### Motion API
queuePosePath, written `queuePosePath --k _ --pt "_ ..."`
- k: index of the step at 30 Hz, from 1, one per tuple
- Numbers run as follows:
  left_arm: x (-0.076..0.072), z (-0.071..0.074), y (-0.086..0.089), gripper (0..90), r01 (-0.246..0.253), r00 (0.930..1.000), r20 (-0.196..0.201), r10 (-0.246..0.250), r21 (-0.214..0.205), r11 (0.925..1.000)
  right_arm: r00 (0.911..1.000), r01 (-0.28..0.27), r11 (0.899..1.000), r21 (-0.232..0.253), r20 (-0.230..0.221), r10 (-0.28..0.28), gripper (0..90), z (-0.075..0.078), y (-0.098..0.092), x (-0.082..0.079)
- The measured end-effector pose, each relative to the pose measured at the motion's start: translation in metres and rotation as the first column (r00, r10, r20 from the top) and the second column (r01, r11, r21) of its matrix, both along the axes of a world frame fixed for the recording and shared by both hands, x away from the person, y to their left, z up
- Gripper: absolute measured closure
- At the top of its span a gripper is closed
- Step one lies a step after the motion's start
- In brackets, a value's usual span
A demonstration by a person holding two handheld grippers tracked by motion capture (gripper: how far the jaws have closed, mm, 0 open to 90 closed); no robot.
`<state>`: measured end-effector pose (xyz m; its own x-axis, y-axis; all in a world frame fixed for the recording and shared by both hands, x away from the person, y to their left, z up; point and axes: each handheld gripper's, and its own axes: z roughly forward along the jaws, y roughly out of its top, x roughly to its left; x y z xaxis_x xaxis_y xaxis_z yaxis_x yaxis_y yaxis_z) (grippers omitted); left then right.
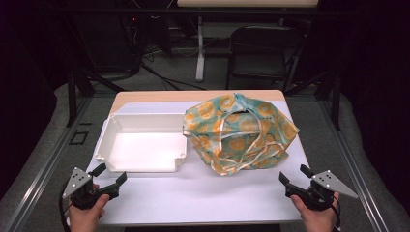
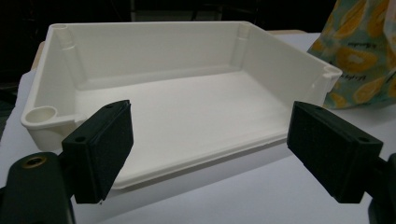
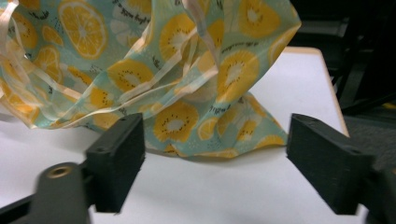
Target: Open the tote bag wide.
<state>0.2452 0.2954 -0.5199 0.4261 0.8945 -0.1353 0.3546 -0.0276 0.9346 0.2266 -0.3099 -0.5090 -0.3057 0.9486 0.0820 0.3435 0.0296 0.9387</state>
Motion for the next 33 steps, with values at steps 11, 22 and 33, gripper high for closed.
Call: queuePosePath --k 11,22,33 --pt "0.007 0.018 -0.045 27.3 0.097 0.9949 0.028 -0.096 0.000 0.9953 0.9976 -0.064 0.998 -0.018 0.024 0.065 39.6 0.009 0.024 0.004" --pt "0.030 0.042 -0.086 40.1 0.205 0.9766 0.072 -0.203 -0.020 0.9786 0.9944 -0.100 0.995 -0.020 0.032 0.101 40.4 0.025 0.046 0.019" --pt "0.060 0.060 -0.146 44.8 0.316 0.9456 0.074 -0.317 0.022 0.9485 0.9977 -0.068 0.997 -0.046 -0.005 0.068 43.7 0.028 0.063 0.046"
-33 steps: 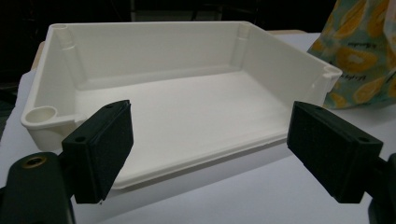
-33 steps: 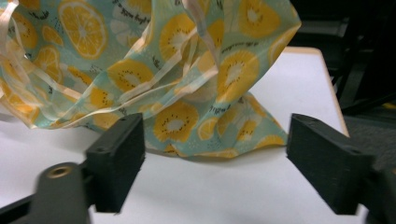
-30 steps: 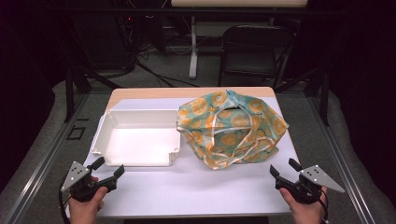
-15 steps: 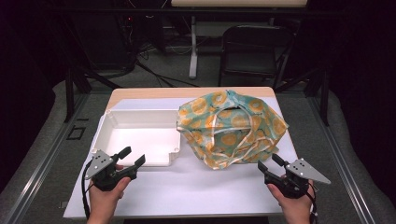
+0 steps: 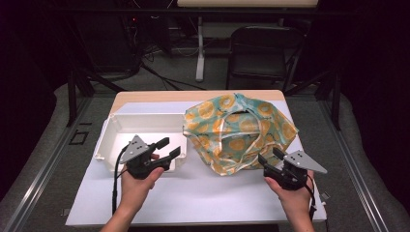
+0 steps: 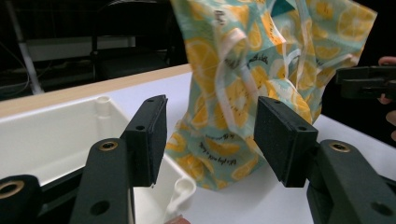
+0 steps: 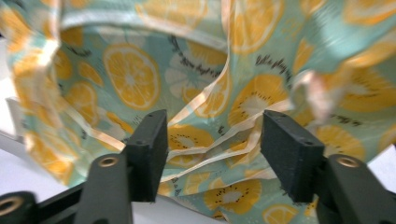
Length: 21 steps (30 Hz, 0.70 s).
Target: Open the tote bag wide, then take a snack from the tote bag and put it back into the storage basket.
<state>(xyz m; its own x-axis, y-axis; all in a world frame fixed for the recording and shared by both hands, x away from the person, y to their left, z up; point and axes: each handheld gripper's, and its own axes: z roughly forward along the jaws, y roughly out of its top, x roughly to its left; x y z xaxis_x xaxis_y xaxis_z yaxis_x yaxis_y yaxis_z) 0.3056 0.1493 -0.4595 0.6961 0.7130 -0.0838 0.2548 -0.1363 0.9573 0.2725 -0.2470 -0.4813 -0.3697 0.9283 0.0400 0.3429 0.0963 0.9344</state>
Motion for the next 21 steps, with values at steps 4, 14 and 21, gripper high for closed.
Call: queuePosePath --k 4,14,21 --pt "0.012 -0.001 -0.018 44.8 0.018 0.9998 -0.003 -0.018 0.008 0.9998 0.9993 0.012 0.999 -0.034 -0.035 -0.013 44.9 -0.010 0.008 0.009" --pt "0.033 0.011 -0.031 72.6 0.099 0.9946 -0.027 -0.100 -0.064 0.9931 0.9999 -0.009 0.999 -0.039 -0.013 0.008 77.0 -0.012 0.016 0.026" --pt "0.038 0.009 -0.034 89.1 0.120 0.9906 -0.066 -0.120 0.003 0.9927 0.9961 -0.073 0.997 -0.037 0.047 0.074 90.0 0.000 0.010 0.024"
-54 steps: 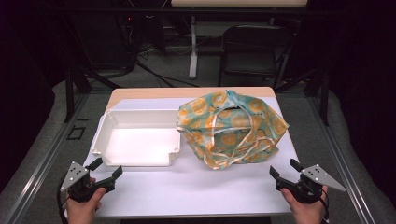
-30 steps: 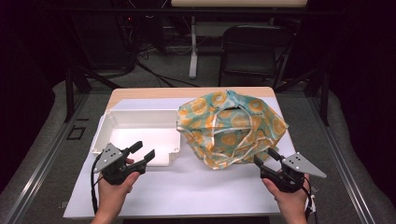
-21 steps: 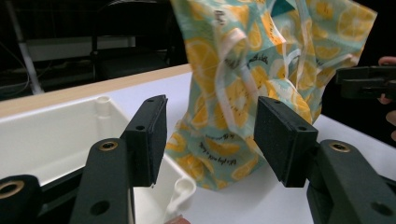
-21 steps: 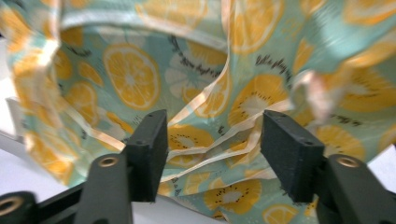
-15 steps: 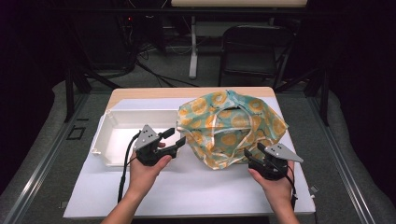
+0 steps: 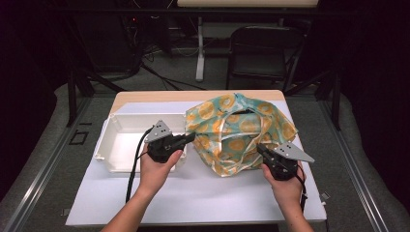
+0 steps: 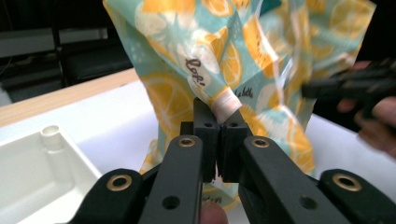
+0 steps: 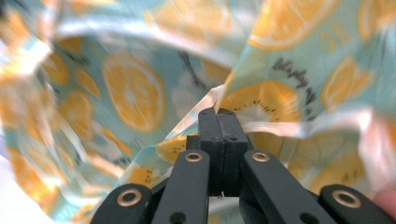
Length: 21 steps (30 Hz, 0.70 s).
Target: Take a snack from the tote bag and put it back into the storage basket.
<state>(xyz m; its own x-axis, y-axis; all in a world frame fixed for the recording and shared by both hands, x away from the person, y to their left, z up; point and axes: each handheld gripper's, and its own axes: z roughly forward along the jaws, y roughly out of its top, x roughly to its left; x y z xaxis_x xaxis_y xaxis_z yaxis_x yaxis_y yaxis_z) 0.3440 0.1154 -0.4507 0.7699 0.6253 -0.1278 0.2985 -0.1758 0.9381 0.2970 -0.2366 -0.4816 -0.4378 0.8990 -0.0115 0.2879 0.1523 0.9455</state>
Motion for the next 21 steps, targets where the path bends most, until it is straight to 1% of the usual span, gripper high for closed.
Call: queuePosePath --k 2,3,4,6,7,8,10,11,12,14,16,17,18,20,21 --pt "0.001 -0.001 0.000 89.3 -0.011 0.9999 -0.013 0.011 0.021 0.9997 0.9991 -0.016 1.000 -0.005 0.040 0.016 90.0 0.008 0.001 -0.002" --pt "0.003 -0.002 0.001 89.4 -0.016 0.9995 -0.027 0.016 0.015 0.9998 0.9985 -0.016 1.000 -0.011 0.051 0.016 90.0 0.012 0.001 -0.002" --pt "0.004 -0.003 0.001 89.4 -0.017 0.9993 -0.032 0.018 0.007 0.9998 0.9978 -0.016 1.000 -0.006 0.064 0.016 90.0 0.017 0.002 -0.001" --pt "0.005 -0.003 0.002 89.4 -0.019 0.9994 -0.028 0.020 0.021 0.9996 0.9967 -0.010 1.000 0.008 0.080 0.010 90.0 0.025 0.001 0.002" --pt "0.005 -0.003 0.003 89.4 -0.022 0.9994 -0.028 0.022 0.024 0.9995 0.9964 -0.013 1.000 0.007 0.084 0.013 90.0 0.029 0.000 0.003" --pt "0.005 -0.003 0.002 89.4 -0.026 0.9992 -0.031 0.026 0.027 0.9993 0.9950 -0.008 1.000 0.008 0.099 0.007 90.0 0.034 -0.001 0.005" --pt "0.005 -0.003 0.003 89.6 -0.028 0.9993 -0.023 0.030 0.056 0.9980 0.9927 -0.006 1.000 0.016 0.121 0.004 90.0 0.044 -0.004 0.007" --pt "0.006 -0.004 0.003 89.8 -0.026 0.9993 -0.026 0.027 0.063 0.9977 0.9894 0.007 1.000 0.024 0.145 -0.010 90.0 0.054 -0.009 0.009" --pt "0.006 -0.004 0.003 89.8 -0.026 0.9992 -0.028 0.028 0.068 0.9973 0.9894 0.007 1.000 0.024 0.145 -0.010 90.0 0.054 -0.009 0.009" --pt "0.008 -0.006 0.005 89.8 -0.032 0.9987 -0.037 0.035 0.074 0.9967 0.9868 0.014 0.999 0.038 0.161 -0.020 90.0 0.064 -0.015 0.013" --pt "0.011 -0.008 0.006 89.8 -0.046 0.9978 -0.044 0.049 0.077 0.9960 0.9836 0.042 0.998 0.036 0.174 -0.048 90.0 0.072 -0.021 0.018" --pt "0.013 -0.008 0.006 89.8 -0.043 0.9977 -0.049 0.047 0.078 0.9960 0.9824 0.049 0.998 0.046 0.178 -0.057 90.0 0.075 -0.025 0.021" --pt "0.013 -0.008 0.007 89.9 -0.042 0.9976 -0.051 0.047 0.081 0.9958 0.9814 0.062 0.997 0.052 0.179 -0.070 90.0 0.078 -0.028 0.024" --pt "0.014 -0.009 0.006 89.8 -0.048 0.9974 -0.049 0.053 0.086 0.9952 0.9795 0.083 0.995 0.049 0.180 -0.091 90.0 0.084 -0.033 0.031" --pt "0.014 -0.008 0.006 87.0 -0.051 0.9973 -0.048 0.055 0.082 0.9953 0.9793 0.089 0.995 0.049 0.178 -0.097 90.0 0.086 -0.035 0.033"
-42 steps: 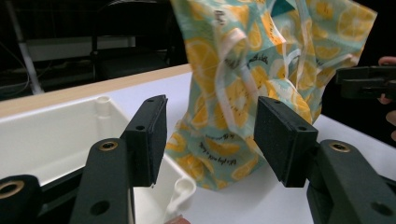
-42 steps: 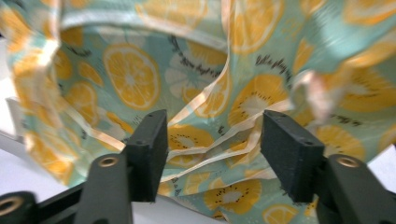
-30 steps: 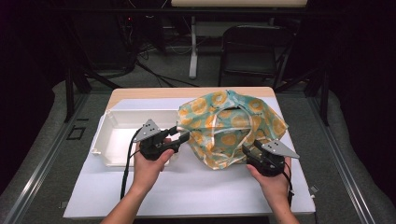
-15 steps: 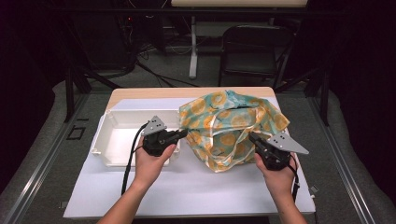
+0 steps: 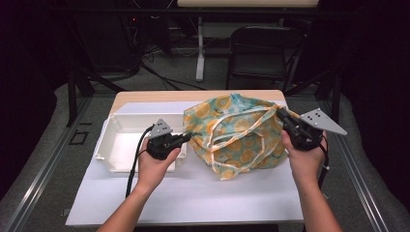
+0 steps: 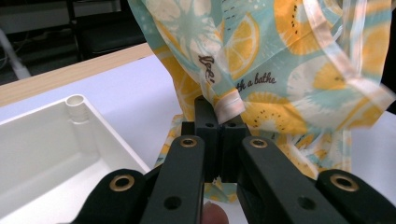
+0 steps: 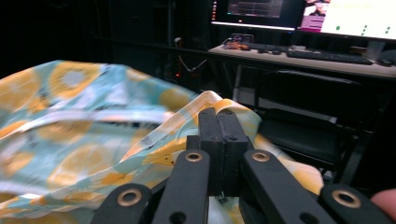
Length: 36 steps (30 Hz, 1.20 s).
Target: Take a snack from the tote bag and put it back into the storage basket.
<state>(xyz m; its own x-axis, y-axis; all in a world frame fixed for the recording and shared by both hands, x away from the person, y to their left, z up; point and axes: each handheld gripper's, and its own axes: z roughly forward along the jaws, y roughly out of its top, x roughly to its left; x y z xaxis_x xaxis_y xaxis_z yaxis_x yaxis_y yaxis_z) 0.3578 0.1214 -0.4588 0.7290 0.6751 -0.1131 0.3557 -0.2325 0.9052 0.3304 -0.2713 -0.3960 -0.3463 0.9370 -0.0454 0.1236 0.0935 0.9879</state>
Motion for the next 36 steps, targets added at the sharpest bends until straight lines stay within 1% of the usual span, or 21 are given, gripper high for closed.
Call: queuePosePath --k 1,2,3,4,7,9,11,14,16,19,20,22,24,26,28,29,30,31,32,34,36 --pt "-0.001 0.001 0.000 87.0 -0.004 1.0000 -0.001 0.004 -0.011 0.9999 1.0000 0.003 1.000 0.002 0.001 -0.003 90.0 0.002 -0.001 0.003" --pt "-0.001 0.003 0.001 81.8 -0.007 1.0000 0.000 0.007 -0.019 0.9998 1.0000 0.005 1.000 0.003 -0.002 -0.005 90.0 0.004 -0.002 0.005" --pt "-0.002 0.005 0.002 72.4 -0.007 1.0000 0.003 0.007 -0.030 0.9995 1.0000 0.001 1.000 -0.002 -0.004 -0.001 90.0 0.005 -0.002 0.006" --pt "-0.004 0.008 0.003 63.7 -0.005 0.9998 0.017 0.005 -0.048 0.9988 1.0000 -0.002 1.000 -0.002 -0.003 0.002 90.0 0.006 -0.001 0.006" --pt "-0.009 0.019 0.003 42.5 -0.040 0.9970 0.063 0.043 -0.050 0.9979 0.9999 -0.016 1.000 -0.011 0.001 0.016 89.4 0.007 0.001 0.006" --pt "-0.011 0.025 0.002 40.7 -0.043 0.9946 0.092 0.047 -0.052 0.9978 0.9998 -0.019 1.000 -0.006 0.001 0.019 88.4 0.006 0.001 0.006" --pt "-0.013 0.030 -0.001 38.9 -0.044 0.9923 0.115 0.047 -0.032 0.9985 0.9996 -0.028 1.000 0.007 -0.011 0.028 86.7 0.003 -0.001 0.005" --pt "-0.017 0.035 -0.007 38.0 -0.055 0.9855 0.160 0.056 -0.009 0.9984 0.9993 -0.030 0.999 0.014 -0.020 0.030 87.2 -0.001 -0.003 0.004" --pt "-0.019 0.038 -0.009 36.9 -0.054 0.9808 0.186 0.056 -0.017 0.9984 0.9992 -0.032 0.999 0.010 -0.025 0.032 86.7 -0.003 -0.004 0.003" --pt "-0.020 0.041 -0.013 35.7 -0.073 0.9752 0.208 0.076 -0.020 0.9971 0.9983 -0.046 0.999 0.019 -0.035 0.047 80.5 -0.004 -0.005 0.000" --pt "-0.019 0.042 -0.014 35.5 -0.078 0.9740 0.213 0.078 -0.009 0.9970 0.9974 -0.055 0.998 0.023 -0.044 0.056 77.3 -0.004 -0.005 -0.001" --pt "-0.017 0.044 -0.015 35.4 -0.094 0.9720 0.216 0.092 -0.002 0.9956 0.9925 -0.096 0.995 0.034 -0.073 0.099 67.8 -0.006 -0.004 -0.003" --pt "-0.015 0.046 -0.016 35.9 -0.106 0.9702 0.218 0.106 -0.010 0.9943 0.9860 -0.127 0.991 0.032 -0.105 0.130 59.6 -0.011 -0.002 -0.009" --pt "-0.013 0.047 -0.015 39.3 -0.112 0.9683 0.223 0.112 -0.015 0.9936 0.9803 -0.143 0.990 0.021 -0.134 0.144 53.8 -0.017 -0.001 -0.017" --pt "-0.010 0.048 -0.016 47.7 -0.136 0.9651 0.224 0.135 -0.011 0.9906 0.9761 -0.154 0.988 0.017 -0.153 0.154 48.0 -0.025 -0.001 -0.025" --pt "-0.010 0.049 -0.016 55.4 -0.139 0.9649 0.223 0.139 -0.014 0.9901 0.9734 -0.159 0.987 0.015 -0.165 0.160 45.1 -0.031 -0.002 -0.031" --pt "-0.009 0.050 -0.016 59.7 -0.133 0.9673 0.217 0.132 -0.010 0.9910 0.9723 -0.159 0.987 0.016 -0.171 0.159 43.7 -0.034 -0.002 -0.034" --pt "-0.008 0.050 -0.016 65.0 -0.129 0.9686 0.213 0.128 -0.013 0.9916 0.9696 -0.168 0.986 0.003 -0.180 0.165 42.7 -0.039 -0.003 -0.040" --pt "-0.007 0.052 -0.016 68.9 -0.125 0.9704 0.207 0.124 -0.009 0.9922 0.9693 -0.169 0.986 -0.008 -0.183 0.164 41.9 -0.041 -0.004 -0.043" --pt "-0.005 0.054 -0.015 73.9 -0.114 0.9737 0.197 0.115 -0.016 0.9934 0.9704 -0.179 0.984 -0.009 -0.166 0.175 41.6 -0.043 -0.009 -0.052" --pt "-0.003 0.055 -0.014 75.7 -0.102 0.9767 0.188 0.105 -0.024 0.9945 0.9763 -0.169 0.986 0.006 -0.136 0.168 42.5 -0.038 -0.015 -0.060"
